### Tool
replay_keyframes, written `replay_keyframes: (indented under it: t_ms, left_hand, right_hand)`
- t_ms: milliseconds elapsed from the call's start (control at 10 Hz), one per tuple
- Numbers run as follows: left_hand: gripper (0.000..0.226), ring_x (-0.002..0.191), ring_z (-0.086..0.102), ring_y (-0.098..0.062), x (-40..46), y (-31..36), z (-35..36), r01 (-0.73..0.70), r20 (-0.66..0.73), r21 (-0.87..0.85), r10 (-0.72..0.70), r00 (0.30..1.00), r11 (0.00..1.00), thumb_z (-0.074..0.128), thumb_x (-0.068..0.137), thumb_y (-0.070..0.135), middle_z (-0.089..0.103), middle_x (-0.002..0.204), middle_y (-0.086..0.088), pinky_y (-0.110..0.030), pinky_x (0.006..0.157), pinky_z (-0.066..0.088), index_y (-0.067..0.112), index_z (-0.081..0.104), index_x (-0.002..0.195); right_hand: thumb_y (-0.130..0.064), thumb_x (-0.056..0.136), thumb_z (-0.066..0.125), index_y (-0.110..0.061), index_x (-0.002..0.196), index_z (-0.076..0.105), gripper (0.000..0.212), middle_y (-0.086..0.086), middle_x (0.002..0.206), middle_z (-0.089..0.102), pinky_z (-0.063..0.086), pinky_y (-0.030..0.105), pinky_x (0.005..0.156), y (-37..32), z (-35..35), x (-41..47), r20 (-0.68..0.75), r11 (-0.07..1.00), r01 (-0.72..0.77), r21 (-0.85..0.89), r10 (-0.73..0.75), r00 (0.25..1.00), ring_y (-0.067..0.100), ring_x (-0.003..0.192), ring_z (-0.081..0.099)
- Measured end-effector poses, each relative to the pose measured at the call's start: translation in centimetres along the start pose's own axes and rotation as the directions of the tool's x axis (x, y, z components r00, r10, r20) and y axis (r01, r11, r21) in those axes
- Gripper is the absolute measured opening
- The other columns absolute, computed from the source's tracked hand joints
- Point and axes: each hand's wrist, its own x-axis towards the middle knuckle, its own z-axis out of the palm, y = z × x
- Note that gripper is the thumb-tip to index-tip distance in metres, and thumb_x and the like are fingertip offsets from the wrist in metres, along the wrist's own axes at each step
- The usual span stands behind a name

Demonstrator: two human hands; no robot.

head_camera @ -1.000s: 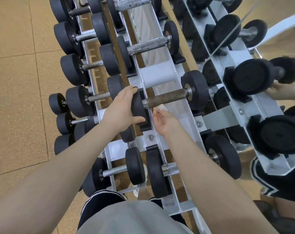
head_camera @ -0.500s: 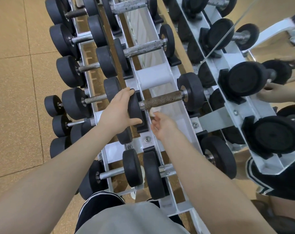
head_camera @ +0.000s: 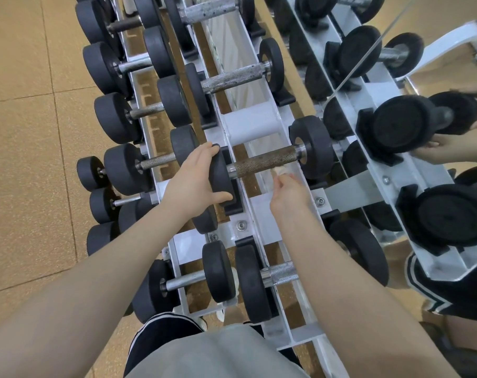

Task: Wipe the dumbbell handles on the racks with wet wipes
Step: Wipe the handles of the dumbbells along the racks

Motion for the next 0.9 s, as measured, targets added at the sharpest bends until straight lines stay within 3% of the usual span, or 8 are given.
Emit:
replay_keyframes:
  t_ms: [100, 300, 400, 500, 600, 700, 800, 900]
  left_hand:
    - [0.095, 0.141, 0.018, -0.016, 0.0, -0.1, 0.0, -0.002, -0.003, 0.002, 0.002, 1.000, 1.000, 0.078, 0.071, 0.031, 0.016, 0.155, 0.001, -0.035, 0.114, 0.024, 0.017, 0.020, 0.145]
    - [0.094, 0.141, 0.018, -0.017, 0.0, -0.1, 0.0, -0.008, 0.000, -0.004, 0.008, 1.000, 1.000, 0.077, 0.072, 0.031, 0.016, 0.155, 0.001, -0.035, 0.113, 0.025, 0.017, 0.020, 0.145]
    - [0.094, 0.141, 0.019, -0.017, 0.0, -0.2, 0.0, -0.007, -0.002, -0.008, 0.007, 1.000, 1.000, 0.077, 0.071, 0.031, 0.016, 0.155, 0.001, -0.035, 0.113, 0.025, 0.017, 0.020, 0.145]
    - [0.094, 0.141, 0.019, -0.017, 0.0, -0.2, 0.0, -0.007, -0.006, -0.014, 0.007, 1.000, 1.000, 0.077, 0.071, 0.031, 0.017, 0.154, 0.001, -0.035, 0.113, 0.025, 0.017, 0.021, 0.145]
    - [0.094, 0.141, 0.019, -0.017, 0.0, -0.1, 0.0, -0.010, -0.009, -0.013, 0.009, 1.000, 1.000, 0.077, 0.071, 0.031, 0.017, 0.154, 0.001, -0.035, 0.114, 0.025, 0.016, 0.020, 0.145]
    - [0.095, 0.141, 0.018, -0.016, -0.1, -0.1, 0.1, -0.017, -0.002, -0.012, 0.017, 1.000, 1.000, 0.077, 0.071, 0.031, 0.017, 0.154, 0.000, -0.034, 0.114, 0.024, 0.015, 0.020, 0.145]
    - [0.095, 0.141, 0.018, -0.016, 0.0, -0.2, 0.1, -0.018, -0.008, -0.017, 0.018, 1.000, 1.000, 0.077, 0.071, 0.031, 0.017, 0.154, 0.000, -0.035, 0.114, 0.025, 0.016, 0.020, 0.145]
    - [0.094, 0.141, 0.019, -0.017, 0.0, -0.3, 0.1, -0.014, -0.006, -0.016, 0.014, 1.000, 1.000, 0.078, 0.071, 0.031, 0.017, 0.154, 0.001, -0.036, 0.114, 0.026, 0.016, 0.020, 0.145]
  right_hand:
    - [0.006, 0.090, 0.049, 0.002, 0.124, 0.051, 0.034, 0.005, 0.086, 0.061, 0.048, 0.005, 0.057, 1.5, 0.0, -0.6, 0.062, 0.997, -0.004, -0.081, 0.009, 0.998, 0.007, 0.068, 0.058]
    - [-0.010, 0.094, 0.050, -0.006, 0.131, 0.050, 0.037, -0.004, 0.099, 0.059, 0.042, 0.012, 0.087, -0.3, -0.3, -0.5, 0.028, 0.998, 0.002, -0.070, 0.000, 1.000, 0.007, 0.098, 0.057]
    - [-0.019, 0.097, 0.041, -0.007, 0.117, 0.058, 0.029, 0.009, 0.113, 0.059, 0.042, 0.023, 0.089, -2.2, -0.7, 1.3, -0.052, 0.988, 0.040, -0.150, -0.048, 0.997, 0.023, 0.109, 0.054]
    - [-0.013, 0.095, 0.041, -0.004, 0.104, 0.058, 0.022, 0.013, 0.106, 0.059, 0.039, 0.020, 0.074, -0.9, -1.5, 0.4, -0.003, 0.926, 0.141, -0.350, -0.151, 0.988, 0.027, 0.102, 0.056]
    - [-0.009, 0.091, 0.056, 0.000, 0.117, 0.059, 0.028, 0.005, 0.118, 0.062, 0.047, 0.014, 0.090, 0.4, -0.8, -0.3, 0.085, 0.999, -0.029, -0.028, 0.032, 0.996, 0.015, 0.107, 0.061]
    - [-0.015, 0.091, 0.058, -0.004, 0.122, 0.055, 0.033, 0.008, 0.128, 0.057, 0.049, 0.016, 0.080, 1.1, 0.3, -0.5, 0.079, 0.985, -0.079, -0.151, 0.092, 0.993, 0.018, 0.119, 0.054]
    - [-0.024, 0.091, 0.058, -0.012, 0.116, 0.058, 0.028, -0.002, 0.109, 0.063, 0.031, 0.014, 0.058, 0.6, 0.4, -0.4, 0.069, 0.921, -0.113, -0.372, 0.149, 0.986, 0.010, 0.110, 0.054]
    - [-0.026, 0.090, 0.059, -0.014, 0.097, 0.062, 0.013, -0.004, 0.106, 0.063, 0.035, 0.014, 0.063, -1.4, -0.3, 0.8, 0.063, 0.943, -0.088, -0.320, 0.114, 0.991, 0.006, 0.090, 0.054]
